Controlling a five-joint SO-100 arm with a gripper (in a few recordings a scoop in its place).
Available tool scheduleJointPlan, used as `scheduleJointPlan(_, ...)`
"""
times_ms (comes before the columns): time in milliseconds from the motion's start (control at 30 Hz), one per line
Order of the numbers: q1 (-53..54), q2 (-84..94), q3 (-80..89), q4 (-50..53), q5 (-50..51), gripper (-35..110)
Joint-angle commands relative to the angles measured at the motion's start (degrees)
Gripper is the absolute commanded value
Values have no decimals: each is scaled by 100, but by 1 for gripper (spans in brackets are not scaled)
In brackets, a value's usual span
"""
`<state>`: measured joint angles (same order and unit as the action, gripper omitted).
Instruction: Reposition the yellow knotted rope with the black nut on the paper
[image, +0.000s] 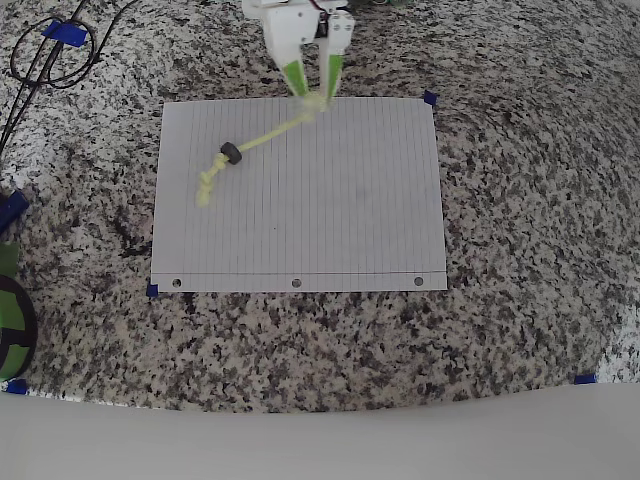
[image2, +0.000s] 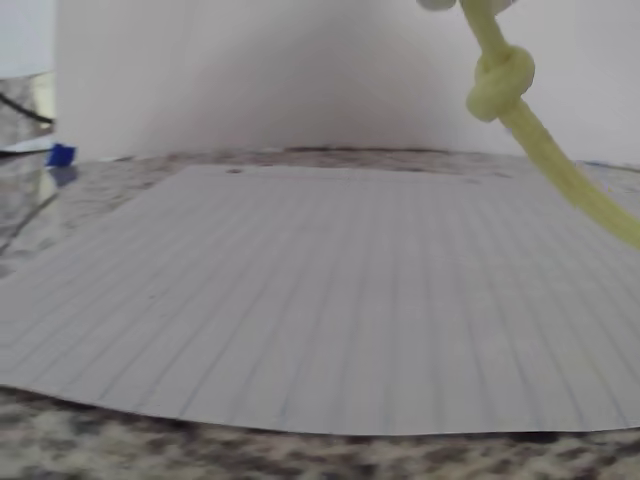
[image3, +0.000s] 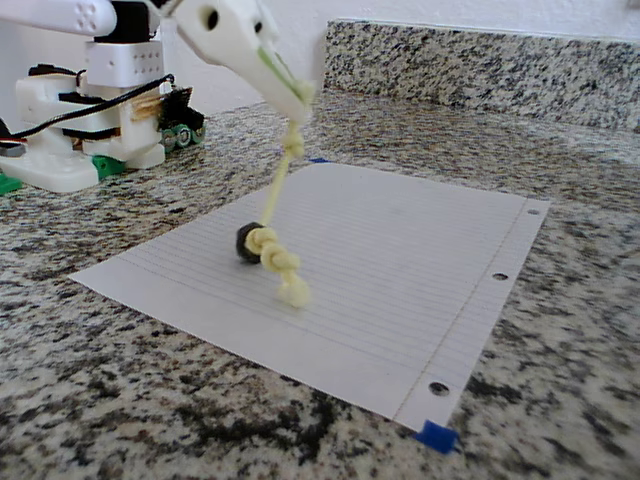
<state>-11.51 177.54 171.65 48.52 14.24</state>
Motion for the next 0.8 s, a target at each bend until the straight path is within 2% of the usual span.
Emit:
scheduleJointPlan(0, -255, -9, 79, -396, 97, 0)
scheduleJointPlan(167, -598, -18, 413, -817, 97, 0)
scheduleJointPlan(633, -1046, 53, 615, -809, 44, 2)
scheduleJointPlan(767, -1020, 79, 624, -773, -26, 33)
